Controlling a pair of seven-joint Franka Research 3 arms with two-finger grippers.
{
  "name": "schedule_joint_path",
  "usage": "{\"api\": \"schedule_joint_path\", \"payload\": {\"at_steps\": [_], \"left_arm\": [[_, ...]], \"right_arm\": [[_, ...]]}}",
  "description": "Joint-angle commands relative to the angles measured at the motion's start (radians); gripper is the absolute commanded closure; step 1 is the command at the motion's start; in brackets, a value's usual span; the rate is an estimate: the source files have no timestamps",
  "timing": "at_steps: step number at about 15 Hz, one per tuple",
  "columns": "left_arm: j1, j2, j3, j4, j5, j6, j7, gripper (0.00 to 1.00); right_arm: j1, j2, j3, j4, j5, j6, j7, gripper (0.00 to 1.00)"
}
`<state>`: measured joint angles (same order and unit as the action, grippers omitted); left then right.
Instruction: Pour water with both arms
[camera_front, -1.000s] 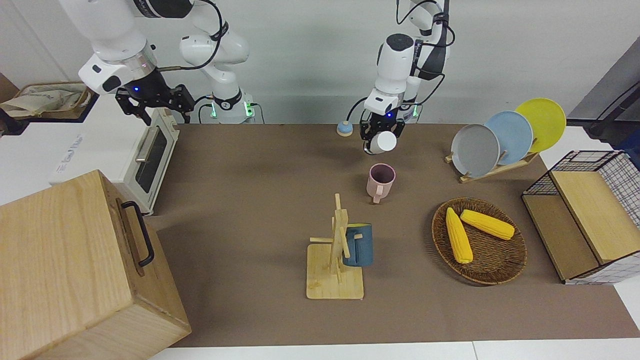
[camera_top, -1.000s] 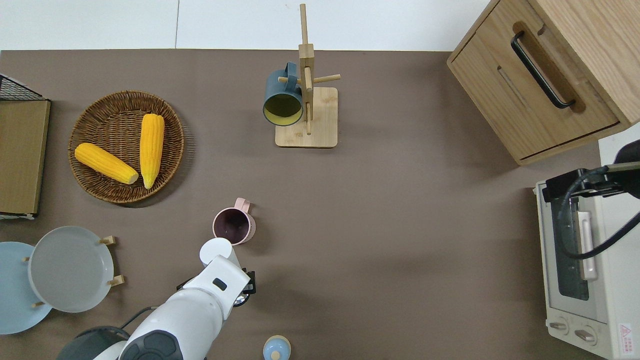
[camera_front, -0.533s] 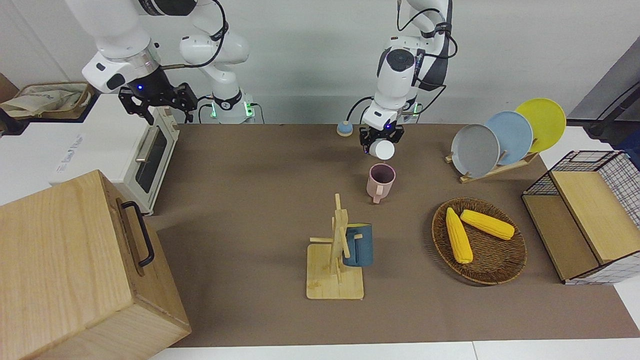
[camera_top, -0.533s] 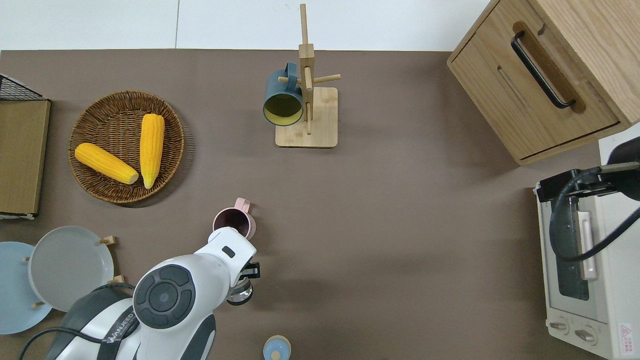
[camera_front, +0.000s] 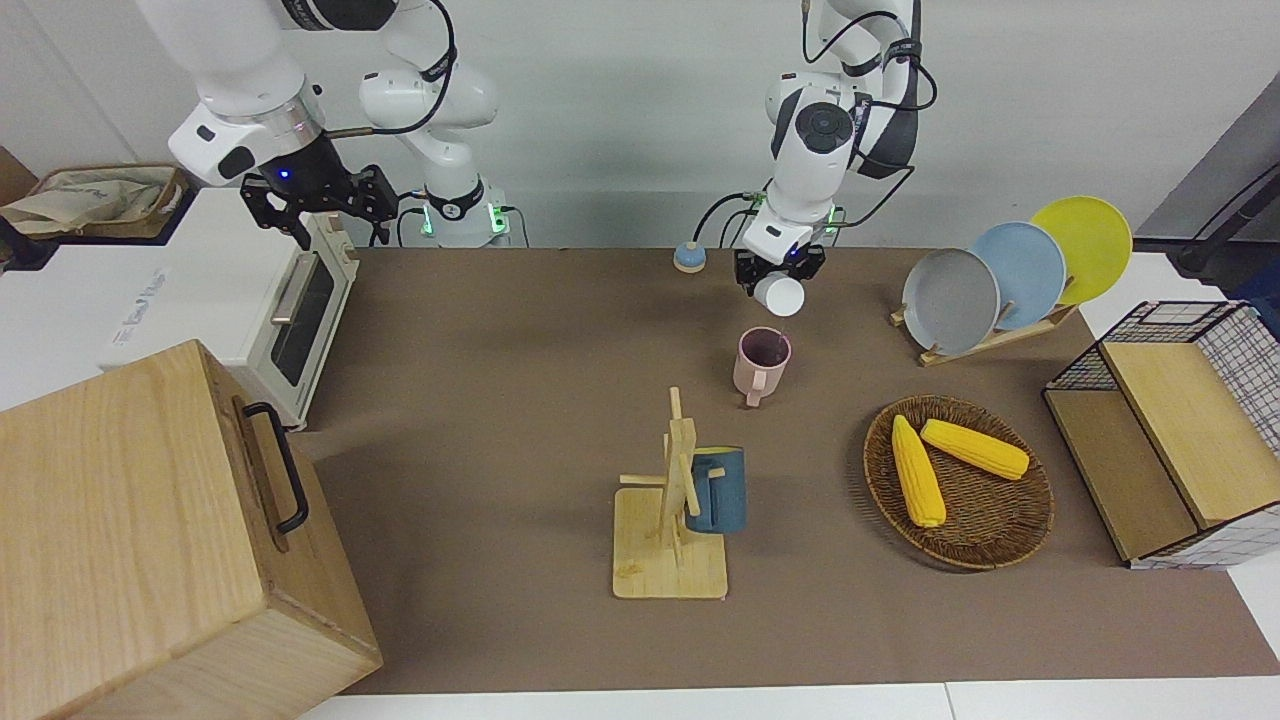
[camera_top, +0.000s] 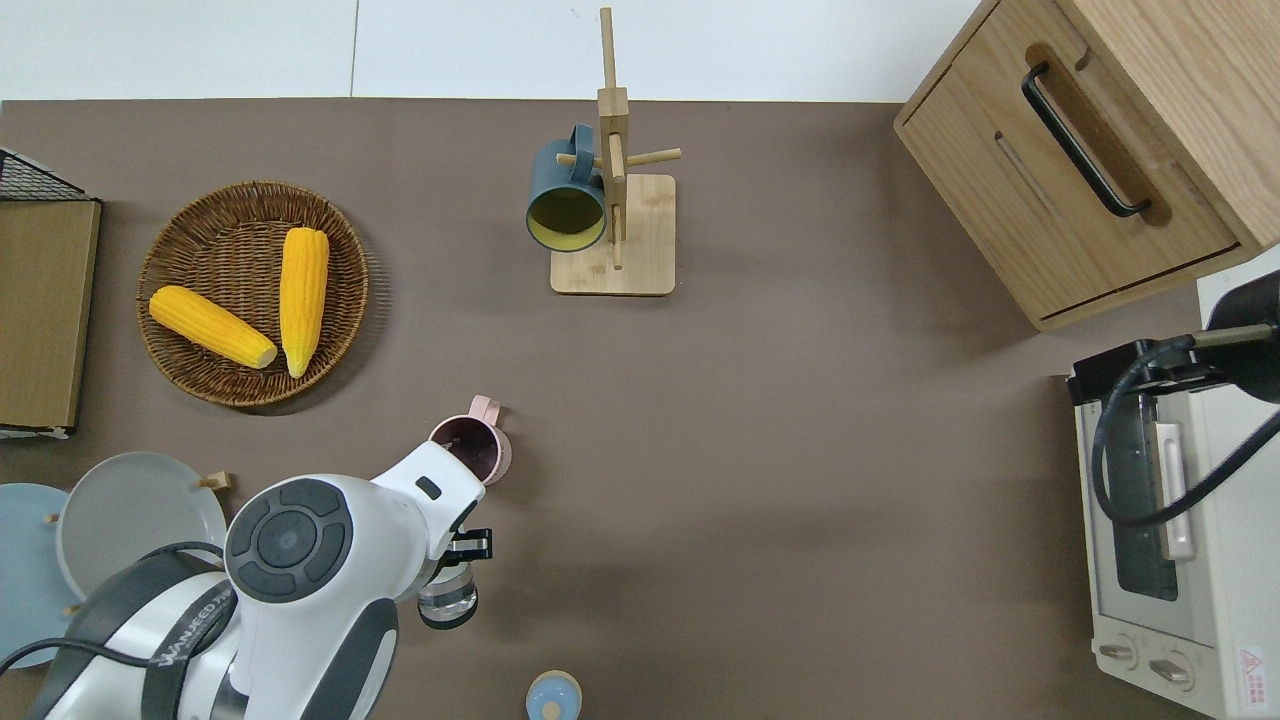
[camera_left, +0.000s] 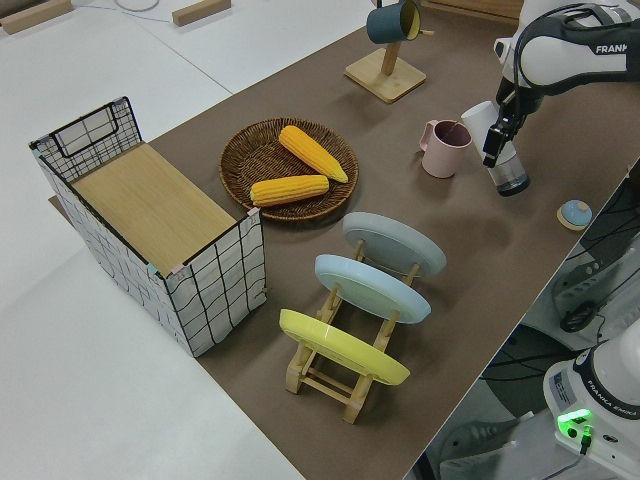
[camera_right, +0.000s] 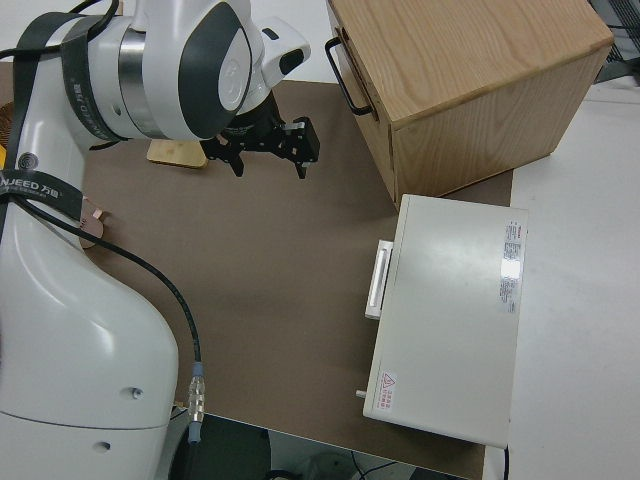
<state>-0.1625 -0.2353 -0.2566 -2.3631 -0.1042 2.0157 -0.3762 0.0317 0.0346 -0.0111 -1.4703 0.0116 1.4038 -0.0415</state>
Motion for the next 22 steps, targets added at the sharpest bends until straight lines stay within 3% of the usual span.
{"api": "schedule_joint_path", "payload": {"at_steps": [1,9,15,22], "left_arm": [[0.008,0.037,-0.001,0.074,-0.017,-0.066,0.020,1.00],[0.003,0.045,-0.003,0.077,-0.017,-0.083,0.030,1.00],[0.006,0.131,-0.003,0.209,-0.017,-0.212,0.028,1.00],[0.005,0.139,-0.003,0.225,-0.017,-0.235,0.025,1.00]], "right_arm": [[-0.003,-0.007,0.002,0.001,0.005,-0.005,-0.017,0.009],[-0.003,-0.007,0.002,0.001,0.005,-0.005,-0.017,0.009],[-0.003,-0.007,0.002,0.001,0.005,-0.005,-0.017,0.009],[-0.003,-0.007,0.002,0.001,0.005,-0.005,-0.017,0.009]]}}
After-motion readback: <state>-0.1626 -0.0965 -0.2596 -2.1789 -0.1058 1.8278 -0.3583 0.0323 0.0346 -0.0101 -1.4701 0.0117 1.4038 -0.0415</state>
